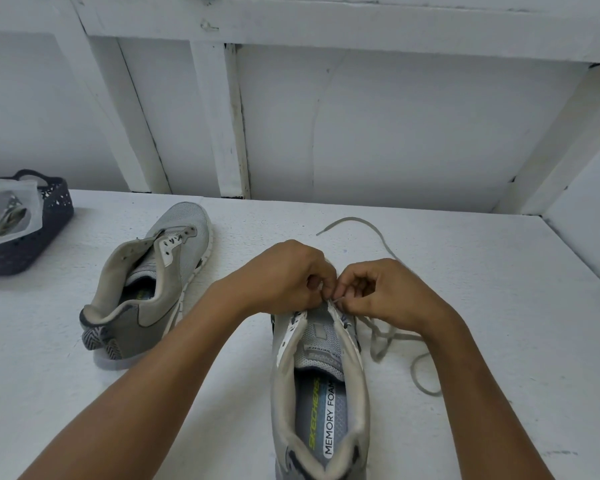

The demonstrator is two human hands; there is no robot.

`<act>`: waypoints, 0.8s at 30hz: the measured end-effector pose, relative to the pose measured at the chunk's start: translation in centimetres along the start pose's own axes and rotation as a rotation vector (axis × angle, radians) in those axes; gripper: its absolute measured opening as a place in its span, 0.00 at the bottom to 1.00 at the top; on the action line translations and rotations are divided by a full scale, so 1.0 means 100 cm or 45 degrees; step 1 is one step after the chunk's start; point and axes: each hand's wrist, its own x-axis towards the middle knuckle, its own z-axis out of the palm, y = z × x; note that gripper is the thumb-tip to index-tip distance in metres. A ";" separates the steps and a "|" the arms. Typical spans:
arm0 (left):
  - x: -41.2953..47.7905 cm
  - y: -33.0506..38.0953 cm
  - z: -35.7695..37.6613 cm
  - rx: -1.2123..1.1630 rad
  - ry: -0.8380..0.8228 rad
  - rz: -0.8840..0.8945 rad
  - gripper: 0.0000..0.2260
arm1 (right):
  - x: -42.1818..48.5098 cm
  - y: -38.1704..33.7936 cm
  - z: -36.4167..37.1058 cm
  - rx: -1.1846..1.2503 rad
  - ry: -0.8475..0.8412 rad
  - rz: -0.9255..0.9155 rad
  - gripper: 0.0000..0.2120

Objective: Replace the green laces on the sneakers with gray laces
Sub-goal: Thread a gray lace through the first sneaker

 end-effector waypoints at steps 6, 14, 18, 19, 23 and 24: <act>-0.004 -0.004 0.000 -0.036 -0.034 -0.026 0.07 | -0.005 -0.001 0.003 -0.044 0.129 -0.126 0.12; 0.001 -0.005 -0.005 -0.086 -0.146 -0.084 0.09 | -0.007 0.006 -0.001 0.092 0.142 -0.149 0.13; 0.001 -0.006 -0.006 -0.278 -0.179 -0.103 0.08 | -0.006 0.012 -0.004 0.127 0.126 -0.134 0.14; 0.001 -0.007 -0.006 -0.323 -0.183 -0.118 0.08 | -0.006 0.013 -0.005 0.119 0.098 -0.116 0.13; 0.002 -0.010 -0.007 -0.332 -0.179 -0.160 0.06 | -0.006 0.012 -0.006 0.149 -0.056 -0.063 0.05; 0.003 -0.010 -0.007 -0.309 -0.176 -0.174 0.05 | -0.006 0.011 -0.006 0.188 -0.075 -0.046 0.06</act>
